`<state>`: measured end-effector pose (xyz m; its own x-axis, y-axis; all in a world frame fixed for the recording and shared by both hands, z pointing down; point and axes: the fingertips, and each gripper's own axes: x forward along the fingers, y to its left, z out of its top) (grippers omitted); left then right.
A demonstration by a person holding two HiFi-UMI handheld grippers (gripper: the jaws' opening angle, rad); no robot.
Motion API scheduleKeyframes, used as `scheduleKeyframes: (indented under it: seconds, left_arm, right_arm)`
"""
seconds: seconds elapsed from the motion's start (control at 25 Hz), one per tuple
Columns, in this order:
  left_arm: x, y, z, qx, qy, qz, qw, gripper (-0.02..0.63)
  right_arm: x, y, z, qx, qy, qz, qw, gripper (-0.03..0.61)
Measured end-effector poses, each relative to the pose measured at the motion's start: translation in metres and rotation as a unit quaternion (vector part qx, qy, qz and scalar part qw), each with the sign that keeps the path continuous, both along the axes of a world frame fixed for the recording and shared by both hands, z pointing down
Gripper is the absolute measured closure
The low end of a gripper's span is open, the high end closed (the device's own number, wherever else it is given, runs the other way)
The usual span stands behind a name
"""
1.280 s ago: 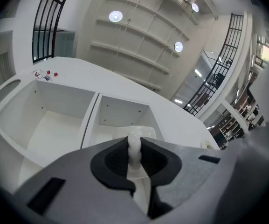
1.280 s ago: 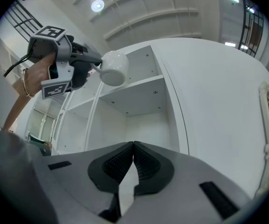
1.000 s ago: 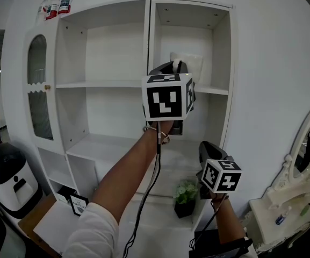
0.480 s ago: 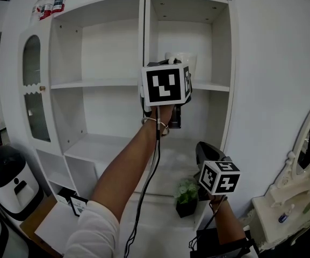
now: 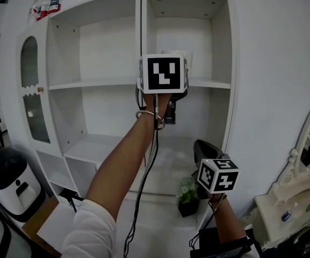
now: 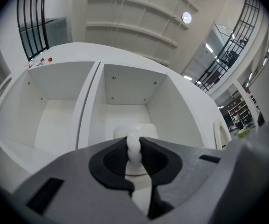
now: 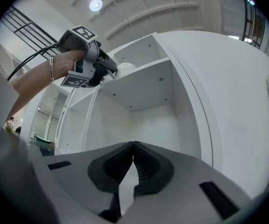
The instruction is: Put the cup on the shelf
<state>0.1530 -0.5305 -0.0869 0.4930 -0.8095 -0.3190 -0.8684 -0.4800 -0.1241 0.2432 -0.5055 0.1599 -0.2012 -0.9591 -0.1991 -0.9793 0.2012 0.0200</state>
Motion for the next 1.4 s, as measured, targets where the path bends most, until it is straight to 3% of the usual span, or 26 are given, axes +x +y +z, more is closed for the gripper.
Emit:
scheduleKeyframes:
  seconds: [0.16,0.36,0.6,0.68,0.76,0.8,0.92,1.08,1.4]
  left_arm:
    - [0.017,-0.005,0.016,-0.062,-0.019,0.033,0.9974,0.557]
    - [0.016,-0.02,0.011,-0.074,-0.031,0.001,0.9968,0.552]
    - [0.022,-0.025,0.011,-0.113,-0.075,0.004,0.9908,0.536]
    - [0.021,-0.027,0.006,-0.11,-0.075,0.015,0.991,0.509]
    - [0.022,-0.027,0.007,-0.114,-0.071,0.037,0.9903,0.41]
    - [0.023,-0.026,0.008,-0.118,-0.069,0.045,0.9896,0.4]
    - [0.021,-0.025,0.01,-0.113,-0.065,0.041,0.9906,0.385]
    - [0.012,-0.018,0.002,-0.075,-0.046,0.03,0.9956,0.365]
    - [0.006,0.013,0.001,-0.06,-0.035,0.063,0.9956,0.365]
  right_arm:
    - [0.0,-0.005,0.002,-0.004,-0.003,-0.003,1.0,0.556]
    - [0.002,-0.008,0.004,-0.005,-0.007,-0.004,1.0,0.555]
    - [0.014,-0.009,0.009,-0.009,-0.016,0.0,1.0,0.555]
    - [0.016,-0.008,0.01,-0.01,-0.019,-0.001,1.0,0.555]
    - [0.017,-0.006,0.011,-0.011,-0.021,-0.002,1.0,0.555]
    - [0.016,-0.006,0.011,-0.011,-0.021,-0.003,1.0,0.555]
    - [0.012,-0.002,0.01,-0.009,-0.021,-0.007,1.0,0.555]
    - [0.01,0.002,0.012,-0.011,-0.021,-0.008,1.0,0.555]
    - [0.008,0.01,0.02,-0.021,-0.026,-0.007,0.999,0.556]
